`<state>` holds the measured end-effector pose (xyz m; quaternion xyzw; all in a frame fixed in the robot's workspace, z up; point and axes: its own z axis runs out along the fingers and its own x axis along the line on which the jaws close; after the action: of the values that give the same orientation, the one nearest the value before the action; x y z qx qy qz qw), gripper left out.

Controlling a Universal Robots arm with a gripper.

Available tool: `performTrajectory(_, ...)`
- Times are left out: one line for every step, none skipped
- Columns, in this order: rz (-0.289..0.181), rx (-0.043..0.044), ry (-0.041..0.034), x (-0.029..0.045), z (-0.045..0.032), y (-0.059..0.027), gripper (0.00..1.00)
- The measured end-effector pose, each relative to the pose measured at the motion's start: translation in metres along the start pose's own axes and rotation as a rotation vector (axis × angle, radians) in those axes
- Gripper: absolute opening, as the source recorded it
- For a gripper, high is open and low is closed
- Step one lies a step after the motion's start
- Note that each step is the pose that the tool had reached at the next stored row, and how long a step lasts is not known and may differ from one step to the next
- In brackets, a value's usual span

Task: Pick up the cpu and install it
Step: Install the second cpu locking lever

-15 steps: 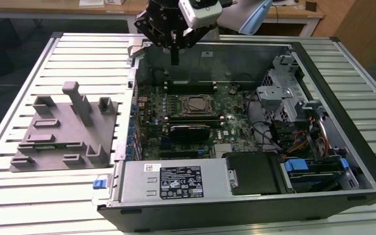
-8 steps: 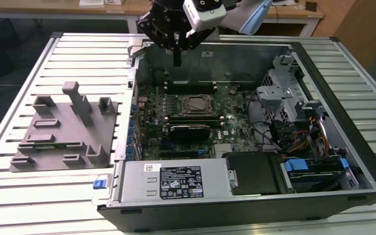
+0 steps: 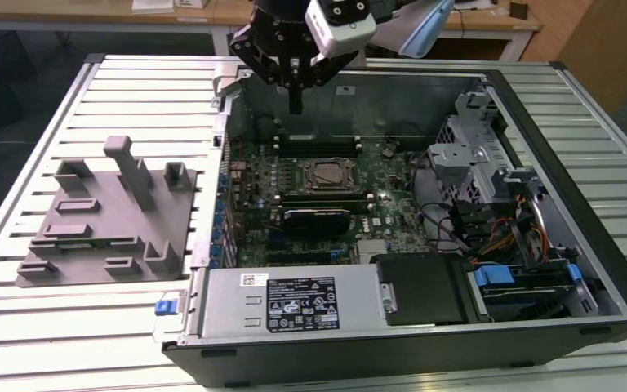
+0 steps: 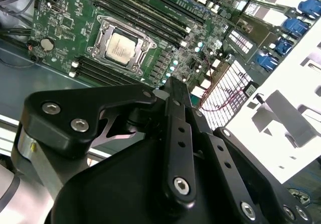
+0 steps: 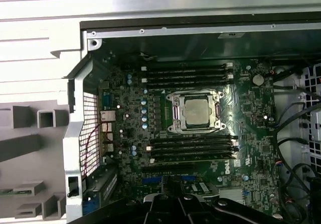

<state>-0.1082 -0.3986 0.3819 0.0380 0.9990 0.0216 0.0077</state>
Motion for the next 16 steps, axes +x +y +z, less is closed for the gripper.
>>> performTrajectory(0.0, 0.0, 0.0, 0.0, 0.0, 0.0, 0.11)
performTrajectory(0.0, 0.0, -0.0001, 0.0, 0.0003, 0.0, 0.11)
performTrajectory(0.0, 0.0, -0.0001, 0.0, 0.0006, 0.0, 0.11)
performTrajectory(0.0, 0.0, -0.0001, 0.0, 0.0006, 0.0, 0.11)
performTrajectory(0.0, -0.0001, -0.0001, 0.0, 0.0008, 0.0, 0.11)
performTrajectory(0.0, -0.0001, -0.0001, 0.0, 0.001, 0.0, 0.11)
performTrajectory(0.0, -0.0002, 0.0004, 0.0, 0.0014, 0.0, 0.11)
performTrajectory(0.0, 0.0, 0.0014, 0.0, 0.002, -0.0001, 0.11)
performTrajectory(0.0, 0.0001, 0.0027, -0.0002, 0.0028, -0.0001, 0.11)
performTrajectory(0.0, 0.0003, 0.0044, -0.0004, 0.0037, -0.0001, 0.11)
performTrajectory(0.0, 0.0004, 0.0059, -0.0008, 0.0046, -0.0001, 0.11)
performTrajectory(0.0, 0.0005, 0.0074, -0.0015, 0.0053, -0.0001, 0.11)
performTrajectory(0.0, 0.0005, 0.0079, -0.0019, 0.0057, -0.0001, 0.11)
performTrajectory(0.0, 0.0005, 0.0081, -0.0021, 0.0059, -0.0001, 0.11)
performTrajectory(0.0, 0.0006, 0.0082, -0.0022, 0.006, -0.0001, 0.11)
performTrajectory(0.0, 0.0006, 0.0083, -0.0023, 0.0061, -0.0001, 0.11)
